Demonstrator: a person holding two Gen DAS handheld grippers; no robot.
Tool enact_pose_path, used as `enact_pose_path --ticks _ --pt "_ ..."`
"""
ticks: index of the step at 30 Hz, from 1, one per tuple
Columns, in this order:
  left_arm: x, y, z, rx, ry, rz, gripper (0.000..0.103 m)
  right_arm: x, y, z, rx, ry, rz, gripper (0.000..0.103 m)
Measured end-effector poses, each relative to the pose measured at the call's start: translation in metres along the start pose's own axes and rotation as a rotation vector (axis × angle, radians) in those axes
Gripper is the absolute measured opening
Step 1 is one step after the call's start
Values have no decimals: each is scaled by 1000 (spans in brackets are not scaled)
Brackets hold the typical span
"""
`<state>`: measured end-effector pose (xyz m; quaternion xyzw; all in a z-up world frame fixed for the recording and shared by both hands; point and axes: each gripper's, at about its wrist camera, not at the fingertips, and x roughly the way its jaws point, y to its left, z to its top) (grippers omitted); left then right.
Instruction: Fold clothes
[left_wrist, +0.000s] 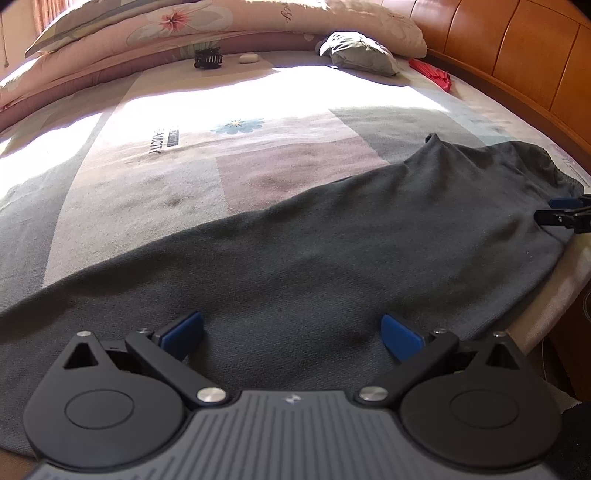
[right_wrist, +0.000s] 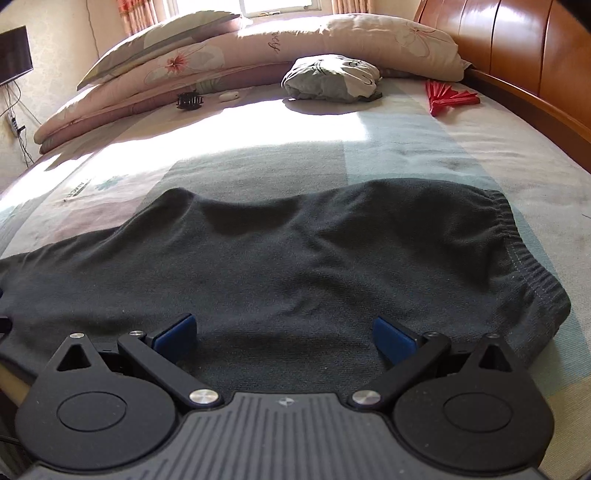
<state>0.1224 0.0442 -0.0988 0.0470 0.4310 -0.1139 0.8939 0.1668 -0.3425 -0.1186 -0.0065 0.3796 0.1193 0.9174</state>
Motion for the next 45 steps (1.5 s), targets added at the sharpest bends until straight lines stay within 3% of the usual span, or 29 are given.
enact_pose_path --ticks 4,7,11,16,21,25,27,31,35,40,45 --pt "-9 1 2 27 -12 32 102 -9 11 2 -31 24 -49 103" --pt "-6 -1 7 20 -16 49 102 -8 17 11 -21 -16 -80 103" --pt "-1 -6 -6 20 16 28 102 6 29 11 -39 35 -93 103" --pt "-14 -3 -11 27 7 -2 102 -6 34 8 -9 21 -109 103" --pt "-8 2 -3 -15 11 41 102 -14 71 22 -108 -30 -21 103" --pt "-6 -6 -8 -2 22 39 102 6 103 9 -232 62 2 103" --pt "-10 -6 -6 -8 14 24 102 3 102 3 -201 21 7 103" --pt "-12 3 9 -34 -23 41 102 4 95 5 -155 44 34 103" --pt "-3 11 12 -81 22 10 102 2 100 4 -166 53 12 103" --pt "-4 0 0 -24 28 24 102 -10 109 8 -186 69 15 103" --pt "-15 2 11 -12 -1 79 102 -12 158 21 -286 19 149 103"
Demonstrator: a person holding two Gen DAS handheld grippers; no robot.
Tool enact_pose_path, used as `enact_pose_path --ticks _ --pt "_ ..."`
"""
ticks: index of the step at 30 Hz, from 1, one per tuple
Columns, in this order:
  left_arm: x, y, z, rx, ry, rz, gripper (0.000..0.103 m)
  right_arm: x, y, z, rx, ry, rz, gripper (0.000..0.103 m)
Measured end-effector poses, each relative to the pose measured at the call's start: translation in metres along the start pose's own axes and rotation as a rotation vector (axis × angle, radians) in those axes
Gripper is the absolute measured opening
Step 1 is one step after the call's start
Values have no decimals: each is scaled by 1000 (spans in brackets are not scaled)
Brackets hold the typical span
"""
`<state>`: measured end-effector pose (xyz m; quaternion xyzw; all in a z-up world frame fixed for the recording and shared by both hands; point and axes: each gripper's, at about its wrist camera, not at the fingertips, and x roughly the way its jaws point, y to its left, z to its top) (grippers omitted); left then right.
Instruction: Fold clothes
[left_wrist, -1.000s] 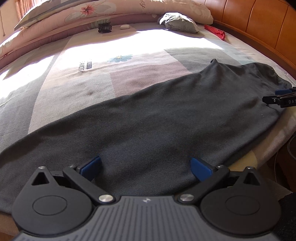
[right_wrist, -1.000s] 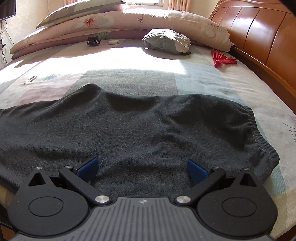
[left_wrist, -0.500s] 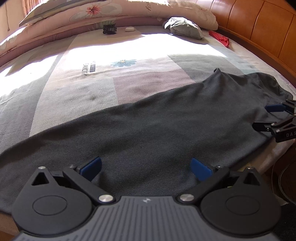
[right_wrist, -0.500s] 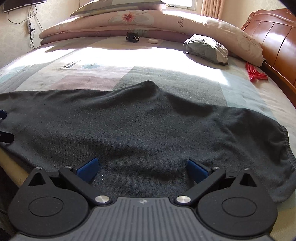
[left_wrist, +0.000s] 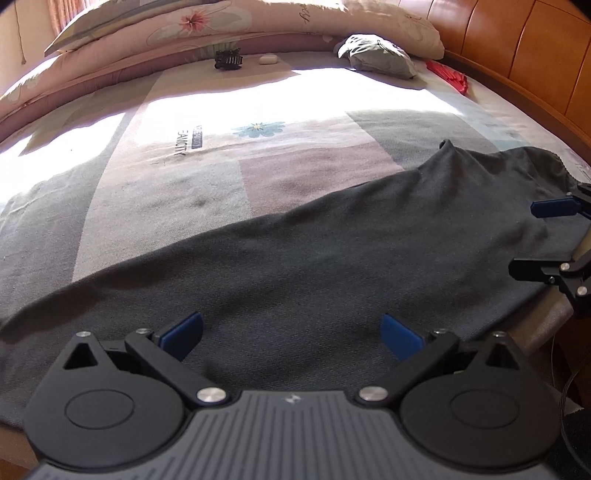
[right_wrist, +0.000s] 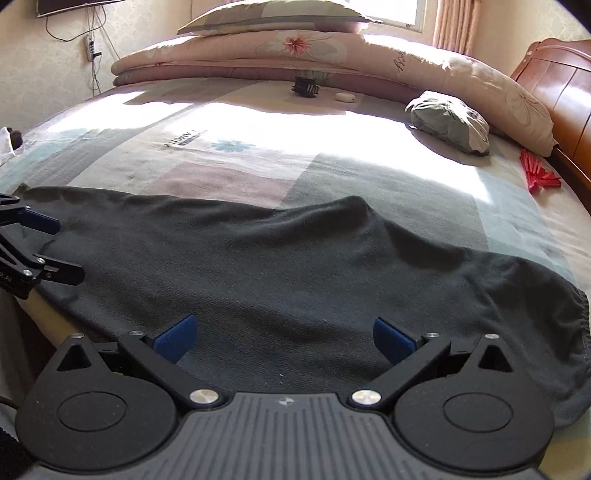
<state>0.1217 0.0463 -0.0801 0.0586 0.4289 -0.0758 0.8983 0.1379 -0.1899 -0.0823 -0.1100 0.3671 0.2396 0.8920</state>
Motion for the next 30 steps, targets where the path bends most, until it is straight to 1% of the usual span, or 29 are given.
enact_pose_path --ticks 1,3,4,5,7,9,12,13,15,17,18,19,20,23,25,27,29,30 --pt "-2 1 1 1 -5 6 102 6 12 5 -34 -2 20 103" --pt "-6 5 0 -9 -13 1 102 18 36 9 -130 -16 20 103" --pt "-7 7 -2 -16 -10 3 102 23 45 9 -172 -22 1 103" --pt "-8 10 -4 -23 -7 5 102 31 54 8 -209 -2 -35 103" --pt "-10 15 -9 -37 -1 11 102 31 58 2 -195 8 -20 103" --pt "-8 22 -13 -53 5 17 102 26 55 -4 -164 38 27 103" --pt "3 33 -13 -108 28 25 102 19 46 -5 -128 72 67 103" --pt "7 33 -13 -110 38 23 102 17 43 -4 -117 74 68 103" --pt "12 29 -12 -98 52 23 102 15 40 1 -91 43 43 103" --pt "11 22 -12 -75 42 7 102 16 37 7 -61 21 18 103" --pt "9 19 -11 -64 37 -1 102 20 36 8 -46 33 11 103" --pt "7 17 -8 -65 22 -19 102 28 36 7 -41 71 9 103" --pt "5 16 -4 -68 6 -39 102 31 37 4 -47 75 4 103" --pt "1 7 14 -61 -40 -106 102 32 41 -2 -51 64 -8 103" --pt "4 -4 31 -35 -65 -158 102 30 40 -4 -46 59 -5 103" --pt "11 -17 46 -4 -90 -227 102 29 39 -5 -45 56 -2 103" --pt "27 -31 59 10 -85 -311 102 27 39 -7 -44 52 1 103" --pt "36 -37 64 12 -77 -341 102 27 39 -8 -41 49 2 103"
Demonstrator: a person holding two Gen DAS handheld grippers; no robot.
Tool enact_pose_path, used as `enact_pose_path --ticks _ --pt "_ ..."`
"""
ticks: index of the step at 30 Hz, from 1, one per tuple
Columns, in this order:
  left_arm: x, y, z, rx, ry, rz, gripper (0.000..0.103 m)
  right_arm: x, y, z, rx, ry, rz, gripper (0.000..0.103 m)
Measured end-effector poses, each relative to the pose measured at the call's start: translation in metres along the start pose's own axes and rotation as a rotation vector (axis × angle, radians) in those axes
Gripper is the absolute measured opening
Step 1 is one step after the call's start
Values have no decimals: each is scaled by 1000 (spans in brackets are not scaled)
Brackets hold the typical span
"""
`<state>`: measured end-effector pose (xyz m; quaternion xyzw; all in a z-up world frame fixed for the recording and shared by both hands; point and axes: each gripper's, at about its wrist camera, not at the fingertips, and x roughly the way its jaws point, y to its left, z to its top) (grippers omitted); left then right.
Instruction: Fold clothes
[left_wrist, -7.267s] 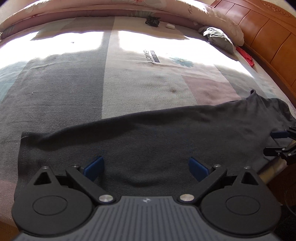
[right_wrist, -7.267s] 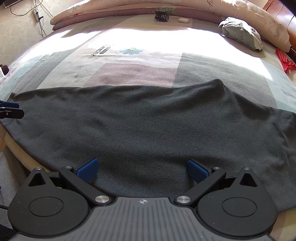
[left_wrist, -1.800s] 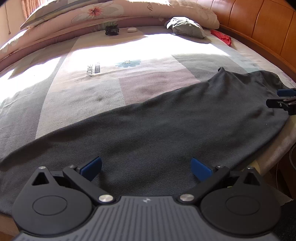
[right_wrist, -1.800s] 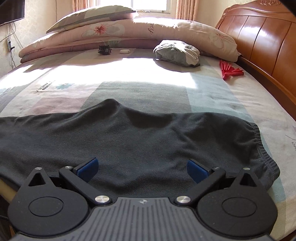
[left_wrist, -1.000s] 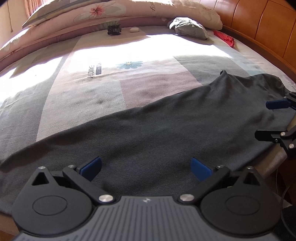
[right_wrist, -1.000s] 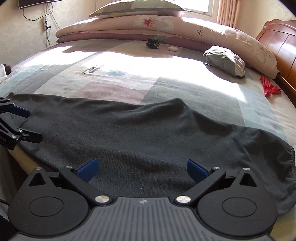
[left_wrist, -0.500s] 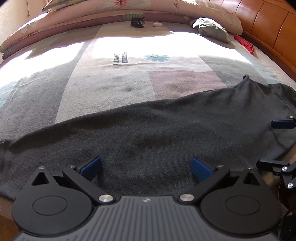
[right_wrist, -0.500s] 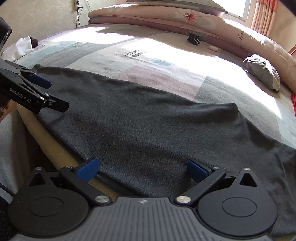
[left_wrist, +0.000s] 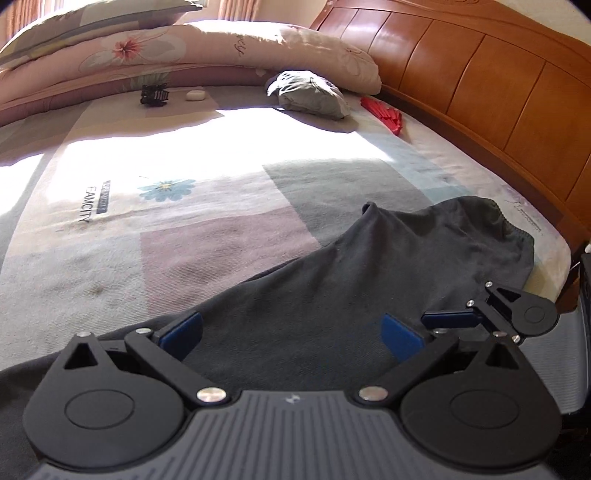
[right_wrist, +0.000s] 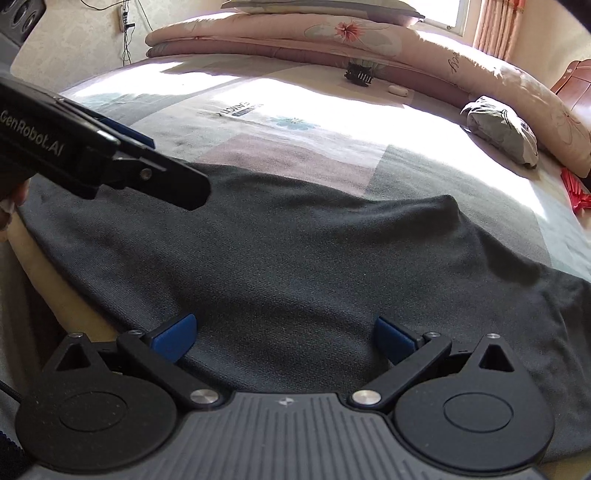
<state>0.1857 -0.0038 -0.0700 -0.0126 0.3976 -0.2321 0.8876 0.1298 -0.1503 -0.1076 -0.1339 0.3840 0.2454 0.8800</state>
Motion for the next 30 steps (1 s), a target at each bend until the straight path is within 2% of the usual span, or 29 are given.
enact_pose_path --ticks 2,5,8,14,17,19,23,27,30 --pt "19 -1 5 6 12 -34 102 -1 0 -2 1 -5 2 103" --pt "44 7 7 -29 37 -24 102 -4 -1 -5 3 -12 7 103" --pt "42 15 13 -68 27 -14 102 -5 -3 -8 1 -26 14 103" --pt "-5 20 14 -55 12 25 102 -5 -4 -8 -1 -26 22 103" --pt "-34 41 7 -77 31 26 102 -5 -4 -8 -2 -28 23 103" --pt "-54 62 3 -91 38 62 102 -5 -4 -8 -3 -26 23 103" --pt "-87 125 -7 -182 52 155 102 -5 -4 -8 -2 -26 22 103" --pt "-108 191 -31 -434 37 119 102 -4 -4 -7 -1 -19 19 103" --pt "-111 219 -48 -572 12 48 102 -3 -4 -6 2 -15 15 103"
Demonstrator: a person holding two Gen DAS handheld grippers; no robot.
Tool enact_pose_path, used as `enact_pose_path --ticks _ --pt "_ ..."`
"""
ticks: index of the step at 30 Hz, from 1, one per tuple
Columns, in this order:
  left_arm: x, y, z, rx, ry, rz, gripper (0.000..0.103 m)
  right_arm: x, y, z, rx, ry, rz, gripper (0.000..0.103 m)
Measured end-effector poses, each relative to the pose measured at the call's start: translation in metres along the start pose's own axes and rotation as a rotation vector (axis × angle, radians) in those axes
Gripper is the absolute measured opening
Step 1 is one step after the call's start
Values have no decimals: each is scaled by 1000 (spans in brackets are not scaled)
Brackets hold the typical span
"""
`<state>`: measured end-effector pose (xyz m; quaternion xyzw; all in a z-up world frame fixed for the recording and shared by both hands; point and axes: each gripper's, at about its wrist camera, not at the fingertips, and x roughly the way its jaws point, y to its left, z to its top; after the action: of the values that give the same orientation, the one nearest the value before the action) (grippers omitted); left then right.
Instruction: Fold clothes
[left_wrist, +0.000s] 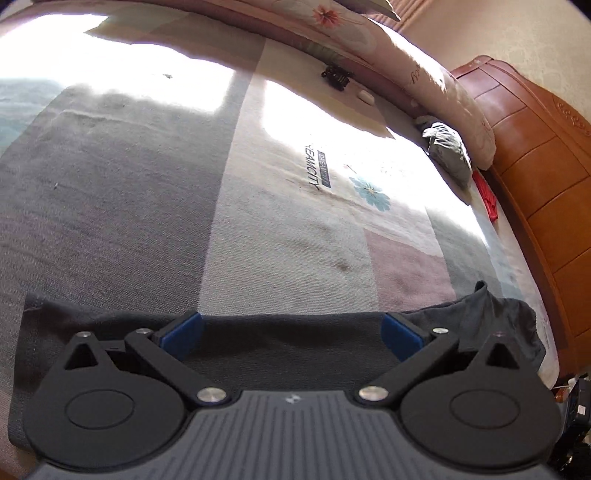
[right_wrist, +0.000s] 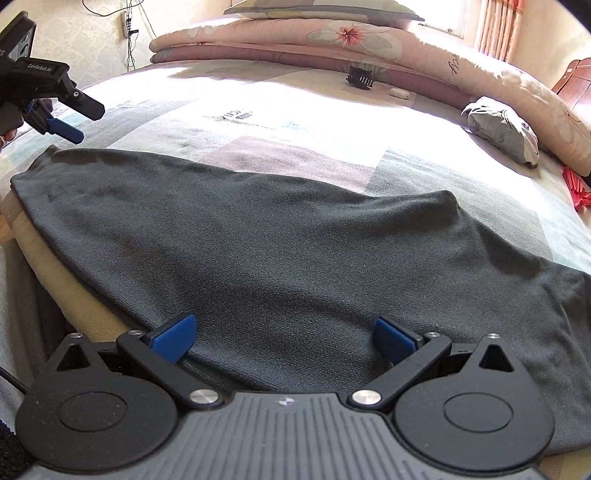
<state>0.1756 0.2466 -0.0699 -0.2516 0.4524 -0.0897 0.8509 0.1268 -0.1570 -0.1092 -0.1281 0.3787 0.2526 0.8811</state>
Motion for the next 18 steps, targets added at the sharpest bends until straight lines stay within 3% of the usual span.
enact_pose_path --ticks 3,5,8,14,18 --pt "5 14 -1 -51 1 -34 102 1 1 1 4 7 -5 103" --pt "11 18 -1 -46 -3 10 102 1 2 2 5 10 -9 103" --pt "9 30 2 -72 -21 -5 102 1 3 2 8 15 -15 103" --pt "-18 46 7 -90 -82 140 102 2 2 3 12 17 -16 103" --pt "-32 38 -2 -45 -78 107 102 3 1 3 13 15 -15 103"
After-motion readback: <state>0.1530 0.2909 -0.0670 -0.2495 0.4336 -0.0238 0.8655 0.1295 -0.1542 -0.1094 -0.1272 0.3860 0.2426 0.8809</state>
